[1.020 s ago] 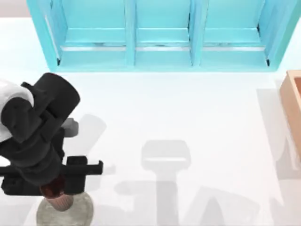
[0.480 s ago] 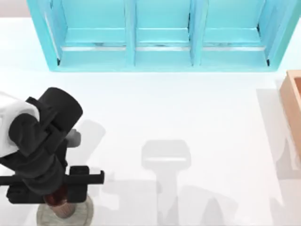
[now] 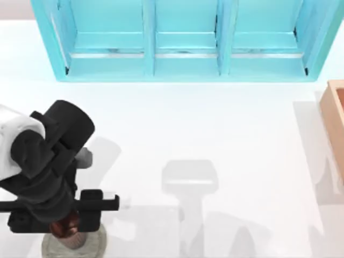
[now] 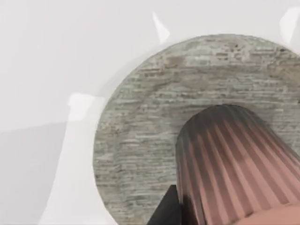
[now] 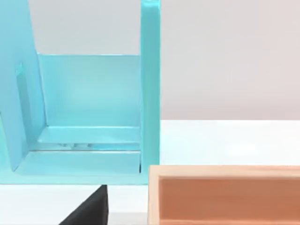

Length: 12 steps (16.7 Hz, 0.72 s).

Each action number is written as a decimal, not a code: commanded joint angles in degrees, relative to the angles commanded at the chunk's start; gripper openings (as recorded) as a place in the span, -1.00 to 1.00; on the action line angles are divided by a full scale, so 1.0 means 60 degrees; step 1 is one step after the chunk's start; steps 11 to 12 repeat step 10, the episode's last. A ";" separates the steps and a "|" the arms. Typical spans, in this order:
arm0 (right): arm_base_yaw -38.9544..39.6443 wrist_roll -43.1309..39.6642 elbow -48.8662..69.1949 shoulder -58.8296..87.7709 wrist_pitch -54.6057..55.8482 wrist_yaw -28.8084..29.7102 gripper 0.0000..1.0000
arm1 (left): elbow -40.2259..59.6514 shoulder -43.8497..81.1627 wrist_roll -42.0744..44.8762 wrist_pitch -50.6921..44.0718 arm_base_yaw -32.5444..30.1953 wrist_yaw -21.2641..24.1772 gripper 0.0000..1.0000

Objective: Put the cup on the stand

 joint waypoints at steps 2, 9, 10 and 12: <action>0.0000 0.0000 0.0000 0.0000 0.0000 0.0000 1.00 | 0.0000 0.0000 0.0000 0.0000 0.0000 0.0000 0.66; 0.0000 0.0000 0.0000 0.0000 0.0000 0.0000 1.00 | 0.0000 0.0000 0.0000 0.0000 0.0000 0.0000 1.00; 0.0000 0.0000 0.0000 0.0000 0.0000 0.0000 1.00 | 0.0000 0.0000 0.0000 0.0000 0.0000 0.0000 1.00; 0.0000 0.0000 0.0000 0.0000 0.0000 0.0000 1.00 | 0.0000 0.0000 0.0000 0.0000 0.0000 0.0000 1.00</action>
